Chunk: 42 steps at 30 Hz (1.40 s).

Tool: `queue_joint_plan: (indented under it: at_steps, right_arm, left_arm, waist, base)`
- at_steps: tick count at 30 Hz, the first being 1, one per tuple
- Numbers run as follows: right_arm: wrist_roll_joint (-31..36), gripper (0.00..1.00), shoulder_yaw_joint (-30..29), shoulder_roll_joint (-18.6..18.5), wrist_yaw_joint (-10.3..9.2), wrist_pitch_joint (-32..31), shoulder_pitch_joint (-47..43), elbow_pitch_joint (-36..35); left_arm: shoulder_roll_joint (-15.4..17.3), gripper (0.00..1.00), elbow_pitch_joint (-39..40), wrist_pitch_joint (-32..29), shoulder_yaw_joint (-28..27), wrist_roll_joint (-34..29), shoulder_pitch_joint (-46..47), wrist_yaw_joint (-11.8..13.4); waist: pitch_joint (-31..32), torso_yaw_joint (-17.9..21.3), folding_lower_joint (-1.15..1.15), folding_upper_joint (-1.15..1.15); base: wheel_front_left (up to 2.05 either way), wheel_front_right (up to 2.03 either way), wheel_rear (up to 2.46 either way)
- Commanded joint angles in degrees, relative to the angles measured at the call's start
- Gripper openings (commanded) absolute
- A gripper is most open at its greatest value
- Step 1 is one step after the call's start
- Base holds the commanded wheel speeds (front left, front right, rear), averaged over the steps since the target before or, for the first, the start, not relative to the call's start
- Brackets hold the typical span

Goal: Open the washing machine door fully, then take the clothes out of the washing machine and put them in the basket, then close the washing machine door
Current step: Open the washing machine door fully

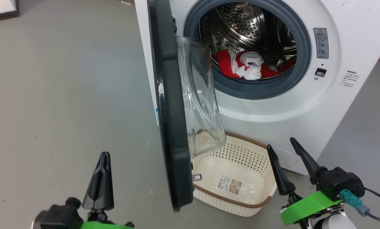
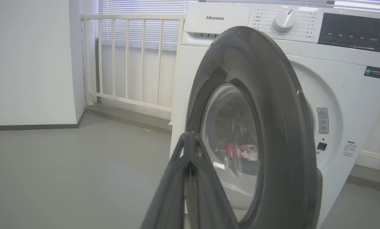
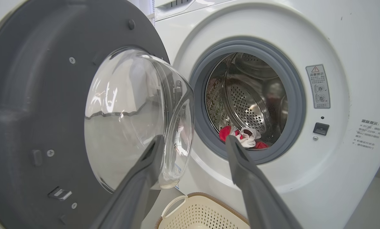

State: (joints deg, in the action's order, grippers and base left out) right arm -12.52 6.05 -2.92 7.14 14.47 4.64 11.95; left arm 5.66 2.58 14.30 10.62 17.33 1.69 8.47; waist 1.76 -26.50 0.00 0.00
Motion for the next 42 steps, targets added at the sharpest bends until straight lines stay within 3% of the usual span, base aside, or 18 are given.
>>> queue_joint_plan:
  at_steps: [1, 9, 12, 18, 21, 35, 42]
  right_arm:
    - [-0.12, 1.0, 0.92, 0.04, 0.35, 0.52, 1.12, -1.35]
    - [-0.37, 1.0, 0.92, 0.04, 0.35, 0.52, 1.41, -1.03]
    - [-0.39, 1.0, 1.03, 0.04, 0.35, 0.52, 1.51, -1.01]
    - [-0.55, 1.0, 1.2, 0.04, 0.35, 0.52, 1.81, -0.87]
    - [-0.67, 1.0, 1.36, 0.04, 0.35, 0.52, 1.95, -0.81]
    - [-0.59, 1.0, 1.65, 0.04, 0.35, 0.52, 2.77, -0.5]
    - [-0.53, 1.0, 1.7, 0.04, 0.35, 0.52, 3.1, -0.44]
  left_arm:
    - [0.64, 0.0, 2.97, 0.67, -1.51, -0.86, 3.11, -0.51]
    - [-0.23, 0.0, 15.14, 0.68, -0.26, -0.13, 6.95, -3.24]
    - [-0.25, 0.0, 19.58, 0.69, 1.98, -1.56, 8.22, -6.19]
    - [0.13, 0.0, 20.0, 0.4, 8.48, -2.77, 8.56, -11.0]
    - [0.13, 0.0, 18.02, -1.47, 11.53, -2.6, 8.78, -12.21]
    - [-0.9, 0.0, 4.35, -13.41, 15.69, 1.11, 10.68, -11.59]
    - [-1.35, 0.0, 0.09, -14.58, 14.56, 1.92, 11.86, -9.12]
  waist:
    - [0.03, 0.1, 0.0, 0.0]
    - [-0.05, 0.77, 0.0, 0.0]
    - [-0.21, 1.16, 0.0, 0.0]
    - [-0.34, 1.86, 0.0, 0.0]
    - [-0.43, 2.28, 0.0, 0.0]
    - [-1.7, 4.34, 0.0, 0.0]
    - [-2.32, 4.83, 0.0, 0.0]
  base:
    - [0.0, 0.0, 0.0]
    - [0.0, 0.0, 0.0]
    - [0.0, 0.0, 0.0]
    - [0.0, 0.0, 0.0]
    - [0.0, 0.0, 0.0]
    - [0.0, 0.0, 0.0]
    - [0.0, 0.0, 0.0]
